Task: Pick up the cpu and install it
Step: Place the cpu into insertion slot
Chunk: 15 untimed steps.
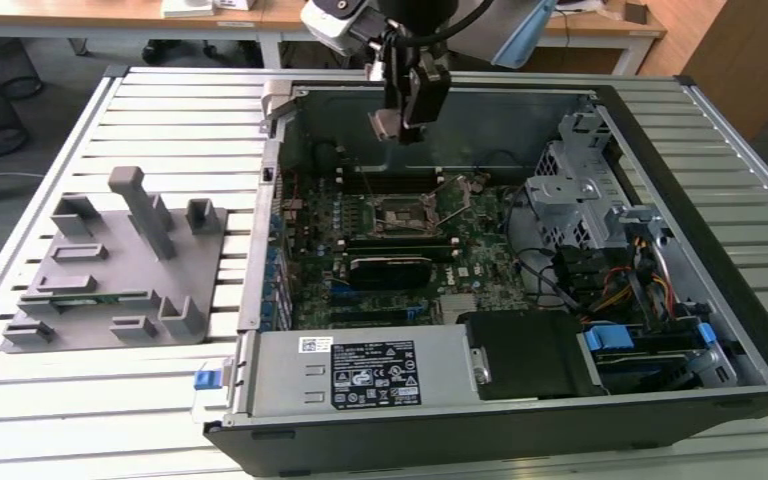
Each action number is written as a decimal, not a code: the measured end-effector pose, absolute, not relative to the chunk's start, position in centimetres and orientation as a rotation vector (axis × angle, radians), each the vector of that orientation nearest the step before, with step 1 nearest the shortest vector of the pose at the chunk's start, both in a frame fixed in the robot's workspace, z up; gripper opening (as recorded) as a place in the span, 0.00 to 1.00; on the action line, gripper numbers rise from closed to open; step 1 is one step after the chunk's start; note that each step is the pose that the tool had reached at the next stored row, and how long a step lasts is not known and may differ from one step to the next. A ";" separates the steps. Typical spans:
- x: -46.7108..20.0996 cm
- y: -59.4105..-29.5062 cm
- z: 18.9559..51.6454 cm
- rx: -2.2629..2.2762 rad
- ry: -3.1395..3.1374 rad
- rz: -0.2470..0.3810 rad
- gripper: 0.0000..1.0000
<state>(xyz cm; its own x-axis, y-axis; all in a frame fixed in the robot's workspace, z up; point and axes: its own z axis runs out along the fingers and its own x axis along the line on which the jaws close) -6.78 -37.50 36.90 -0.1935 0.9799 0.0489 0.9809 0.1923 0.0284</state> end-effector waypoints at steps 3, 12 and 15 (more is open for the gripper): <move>-6.8 -37.5 36.4 -2.035 -2.367 -0.083 0.54; -6.7 -37.4 35.6 -2.126 -2.302 -0.078 0.54; -6.4 -37.4 35.3 -2.126 -2.302 -0.078 0.54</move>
